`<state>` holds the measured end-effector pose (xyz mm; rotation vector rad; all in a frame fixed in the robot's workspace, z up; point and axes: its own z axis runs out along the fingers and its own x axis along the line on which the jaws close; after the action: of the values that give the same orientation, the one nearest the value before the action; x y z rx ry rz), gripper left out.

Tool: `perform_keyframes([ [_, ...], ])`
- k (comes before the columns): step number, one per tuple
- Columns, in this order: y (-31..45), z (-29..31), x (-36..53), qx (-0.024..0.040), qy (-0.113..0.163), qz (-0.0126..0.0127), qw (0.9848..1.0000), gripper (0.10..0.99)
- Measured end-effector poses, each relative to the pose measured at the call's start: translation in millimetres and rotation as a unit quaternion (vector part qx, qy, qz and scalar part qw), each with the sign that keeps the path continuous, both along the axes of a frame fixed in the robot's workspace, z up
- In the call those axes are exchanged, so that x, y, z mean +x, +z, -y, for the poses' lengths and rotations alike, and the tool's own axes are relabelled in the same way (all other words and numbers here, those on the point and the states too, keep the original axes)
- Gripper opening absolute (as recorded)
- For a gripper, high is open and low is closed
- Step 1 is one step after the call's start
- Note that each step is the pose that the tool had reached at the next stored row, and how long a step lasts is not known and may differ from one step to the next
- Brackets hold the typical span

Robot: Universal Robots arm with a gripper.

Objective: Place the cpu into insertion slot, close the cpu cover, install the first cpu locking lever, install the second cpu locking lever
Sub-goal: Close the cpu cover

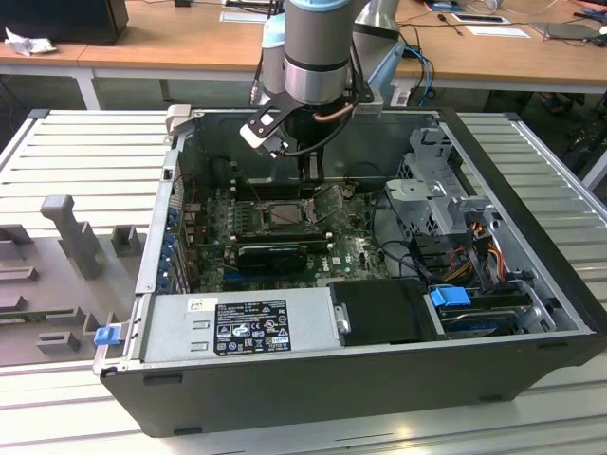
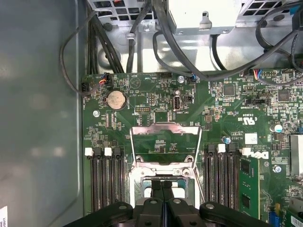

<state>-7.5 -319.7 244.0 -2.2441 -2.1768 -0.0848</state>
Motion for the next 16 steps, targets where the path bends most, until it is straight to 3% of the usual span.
perform_keyframes([
  [2, 0.0, 0.0, 2.0, 0.0001, 0.000, -0.0024, 1.0000, 0.106],
  [4, 0.0, 0.0, 5.5, 0.0001, 0.000, -0.0056, 1.0000, 0.106],
  [5, 0.0, 0.0, 8.5, 0.0001, 0.000, -0.0086, 1.0000, 0.106],
  [7, 0.7, 0.0, 9.8, 0.0003, 0.000, -0.0109, 0.9999, 0.106],
  [16, 5.4, 0.0, 10.0, 0.0017, 0.000, -0.0120, 0.9999, 0.106],
])
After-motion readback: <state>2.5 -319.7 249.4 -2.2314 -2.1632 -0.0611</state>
